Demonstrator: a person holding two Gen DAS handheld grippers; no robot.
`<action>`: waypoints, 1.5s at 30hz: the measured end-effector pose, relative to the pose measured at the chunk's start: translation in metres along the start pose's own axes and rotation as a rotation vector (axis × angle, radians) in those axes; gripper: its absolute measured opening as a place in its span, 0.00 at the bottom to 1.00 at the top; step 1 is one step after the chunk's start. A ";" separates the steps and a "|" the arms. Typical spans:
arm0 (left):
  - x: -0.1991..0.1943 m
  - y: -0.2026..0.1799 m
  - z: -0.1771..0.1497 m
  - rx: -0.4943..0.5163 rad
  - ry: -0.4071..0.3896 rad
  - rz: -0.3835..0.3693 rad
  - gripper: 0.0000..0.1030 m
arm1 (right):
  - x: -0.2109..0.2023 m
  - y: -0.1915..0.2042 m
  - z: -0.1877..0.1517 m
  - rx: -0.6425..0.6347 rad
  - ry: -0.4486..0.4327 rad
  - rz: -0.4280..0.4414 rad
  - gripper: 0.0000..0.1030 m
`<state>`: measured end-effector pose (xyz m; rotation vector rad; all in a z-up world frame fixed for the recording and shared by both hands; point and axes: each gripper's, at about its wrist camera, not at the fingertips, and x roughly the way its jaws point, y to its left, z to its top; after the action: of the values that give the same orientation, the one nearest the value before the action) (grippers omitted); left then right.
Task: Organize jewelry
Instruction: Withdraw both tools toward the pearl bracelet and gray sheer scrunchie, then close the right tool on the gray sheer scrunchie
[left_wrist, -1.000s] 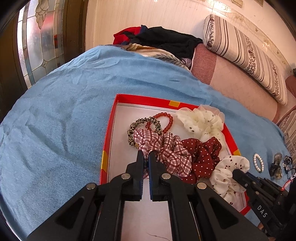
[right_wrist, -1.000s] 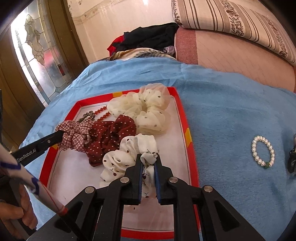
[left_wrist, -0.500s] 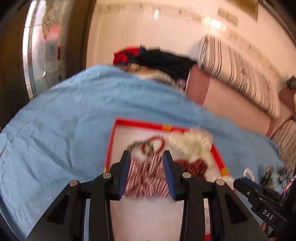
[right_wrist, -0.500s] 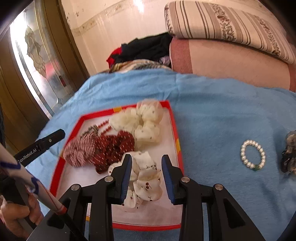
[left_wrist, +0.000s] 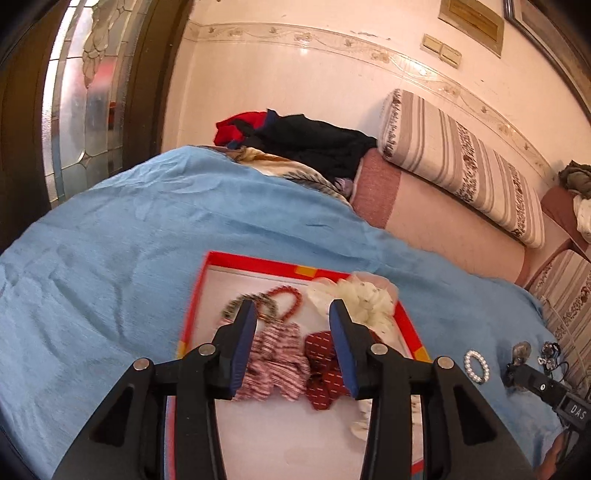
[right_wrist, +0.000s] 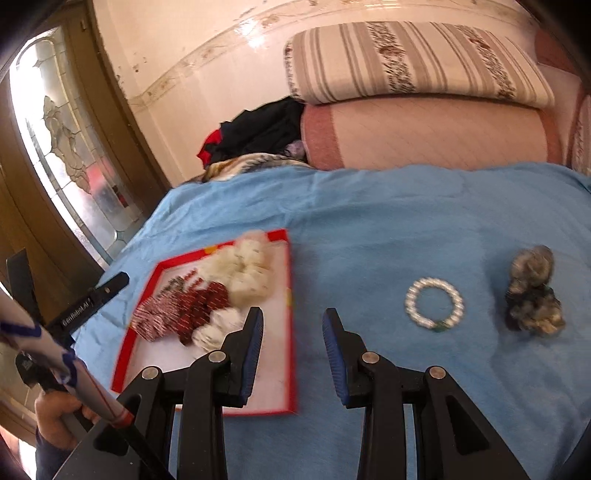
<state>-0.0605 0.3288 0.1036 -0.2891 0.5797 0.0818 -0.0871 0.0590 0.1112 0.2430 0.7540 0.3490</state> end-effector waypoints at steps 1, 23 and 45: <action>0.001 -0.006 -0.003 0.008 0.003 -0.008 0.38 | -0.003 -0.008 -0.003 0.006 0.003 -0.004 0.35; -0.020 -0.243 -0.129 0.383 0.210 -0.266 0.45 | -0.069 -0.182 -0.020 0.290 -0.070 -0.045 0.35; -0.005 -0.276 -0.100 0.327 0.261 -0.193 0.52 | -0.068 -0.298 0.032 0.471 -0.070 0.021 0.37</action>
<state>-0.0741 0.0354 0.0942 -0.0350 0.8088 -0.2392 -0.0446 -0.2435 0.0756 0.7036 0.7576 0.1764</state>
